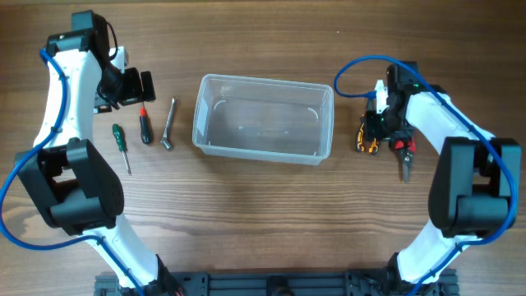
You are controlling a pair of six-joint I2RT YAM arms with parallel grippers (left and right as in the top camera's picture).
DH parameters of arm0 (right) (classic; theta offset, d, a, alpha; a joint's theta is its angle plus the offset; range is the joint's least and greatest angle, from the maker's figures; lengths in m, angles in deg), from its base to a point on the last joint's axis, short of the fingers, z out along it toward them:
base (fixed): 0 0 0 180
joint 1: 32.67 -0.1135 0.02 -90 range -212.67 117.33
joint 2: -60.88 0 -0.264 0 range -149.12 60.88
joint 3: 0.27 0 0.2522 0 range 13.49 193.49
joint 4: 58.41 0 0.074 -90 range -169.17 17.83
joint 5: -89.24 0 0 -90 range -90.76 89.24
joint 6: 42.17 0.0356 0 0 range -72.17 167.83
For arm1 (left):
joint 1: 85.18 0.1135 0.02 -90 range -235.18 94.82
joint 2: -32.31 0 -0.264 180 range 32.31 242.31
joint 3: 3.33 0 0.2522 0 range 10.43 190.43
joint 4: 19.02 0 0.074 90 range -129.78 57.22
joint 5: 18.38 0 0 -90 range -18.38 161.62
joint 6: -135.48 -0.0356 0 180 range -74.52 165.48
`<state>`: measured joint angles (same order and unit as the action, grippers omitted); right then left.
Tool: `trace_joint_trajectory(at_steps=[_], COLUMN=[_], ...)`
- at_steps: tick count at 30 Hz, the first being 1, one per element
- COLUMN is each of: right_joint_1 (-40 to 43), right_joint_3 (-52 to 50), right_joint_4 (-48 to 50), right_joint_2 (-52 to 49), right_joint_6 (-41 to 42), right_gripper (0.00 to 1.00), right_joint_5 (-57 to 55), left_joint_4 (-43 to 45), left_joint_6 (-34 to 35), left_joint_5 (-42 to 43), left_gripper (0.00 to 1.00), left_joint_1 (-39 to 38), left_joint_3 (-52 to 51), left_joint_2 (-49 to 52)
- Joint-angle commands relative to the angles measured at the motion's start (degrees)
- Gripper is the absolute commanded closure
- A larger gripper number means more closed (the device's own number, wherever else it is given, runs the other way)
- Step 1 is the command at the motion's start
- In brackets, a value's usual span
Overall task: Pack container
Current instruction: 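Lower the right gripper onto the orange-black pliers and grasp them, then carry the pliers into the clear container and release them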
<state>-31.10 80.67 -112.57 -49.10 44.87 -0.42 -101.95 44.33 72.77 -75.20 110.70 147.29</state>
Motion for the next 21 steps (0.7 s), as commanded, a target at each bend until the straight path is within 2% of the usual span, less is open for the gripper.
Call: trace_joint_trajectory(at_steps=[1,3,4,6,7,11,13,16,21], right_joint_1=[-0.1,-0.1,-0.1,-0.1,-0.1,-0.1,-0.1,-0.1,-0.1], right_joint_3=[-0.6,-0.6,-0.5,-0.5,-0.5,-0.5,0.0,4.1,20.0], right_joint_4=[-0.5,-0.5,-0.3,-0.4,-0.4,0.0,0.7,-3.9,-13.8], right_joint_2=[-4.6,-5.0,-5.0,-5.0,-5.0,-5.0,-5.0,-4.6,-0.7], right_joint_6=[0.1,0.1,0.1,0.1,0.1,0.1,0.1,0.0,-1.2], right_gripper=[0.58,0.59,0.62,0.73,0.83,0.96,0.96,0.96,0.96], right_joint_5=[-0.4,-0.4,-0.4,-0.4,-0.3,-0.4,-0.4,-0.4,-0.3], left_joint_4=[0.2,0.2,0.2,0.2,0.2,0.2,0.2,0.2,0.2], left_joint_6=[0.8,0.8,0.8,0.8,0.8,0.8,0.8,0.8,0.8], left_joint_5=[-0.4,-0.4,-0.4,-0.4,-0.4,-0.4,-0.4,-0.4,-0.4], left_gripper=[0.0,0.0,0.0,0.0,0.0,0.0,0.0,0.0,0.0], left_joint_1=[0.3,0.3,0.3,0.3,0.3,0.3,0.3,0.3,0.3], left_joint_3=[0.8,0.8,0.8,0.8,0.8,0.8,0.8,0.8,0.8], left_joint_2=[0.1,0.1,0.1,0.1,0.1,0.1,0.1,0.1,0.1])
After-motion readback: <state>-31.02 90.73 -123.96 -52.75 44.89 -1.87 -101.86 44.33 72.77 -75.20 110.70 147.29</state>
